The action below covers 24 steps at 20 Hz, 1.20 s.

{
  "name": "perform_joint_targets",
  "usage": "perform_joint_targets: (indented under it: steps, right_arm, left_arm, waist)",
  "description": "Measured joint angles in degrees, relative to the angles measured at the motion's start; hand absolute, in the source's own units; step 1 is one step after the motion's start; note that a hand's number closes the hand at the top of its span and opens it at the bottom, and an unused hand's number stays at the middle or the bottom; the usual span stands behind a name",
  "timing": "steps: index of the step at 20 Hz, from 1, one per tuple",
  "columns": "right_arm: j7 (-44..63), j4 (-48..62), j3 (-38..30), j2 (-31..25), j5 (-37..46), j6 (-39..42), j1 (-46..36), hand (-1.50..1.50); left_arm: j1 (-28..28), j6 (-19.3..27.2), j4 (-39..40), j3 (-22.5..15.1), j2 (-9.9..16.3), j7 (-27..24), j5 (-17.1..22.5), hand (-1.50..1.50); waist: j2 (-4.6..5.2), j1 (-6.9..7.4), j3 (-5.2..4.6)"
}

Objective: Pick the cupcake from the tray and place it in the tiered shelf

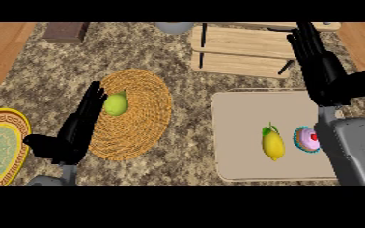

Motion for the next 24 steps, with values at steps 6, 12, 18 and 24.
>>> perform_joint_targets:
  steps: [6, 12, 18, 24]
  right_arm:
    - [-3.5, -2.7, -9.8, -10.7, 3.2, -2.4, 10.6, 1.50]
    - [-3.0, 5.3, -18.8, -17.4, 6.1, -5.6, 26.1, -1.50]
    - [-11.4, 0.4, -25.2, -18.0, 2.2, 2.9, 41.6, -1.50]
    - [-6.5, -12.6, -27.6, -20.9, -0.7, 11.3, 51.5, -1.50]
  left_arm:
    - [3.8, 2.0, 4.5, 3.7, 2.8, 6.0, 1.3, 0.00]
    - [5.1, 2.8, 7.0, 4.5, 3.4, 12.3, 2.8, 0.00]
    - [2.6, 1.8, 7.1, 4.8, 4.2, 18.0, 3.4, 0.00]
    - [0.9, 1.1, 9.0, 4.7, 3.3, 18.6, 2.4, 0.00]
  waist:
    - [-1.13, -2.67, -0.08]
    - [-0.91, -3.60, -0.13]
    - [-1.12, -1.29, -0.13]
    - [-1.11, -0.37, -0.21]
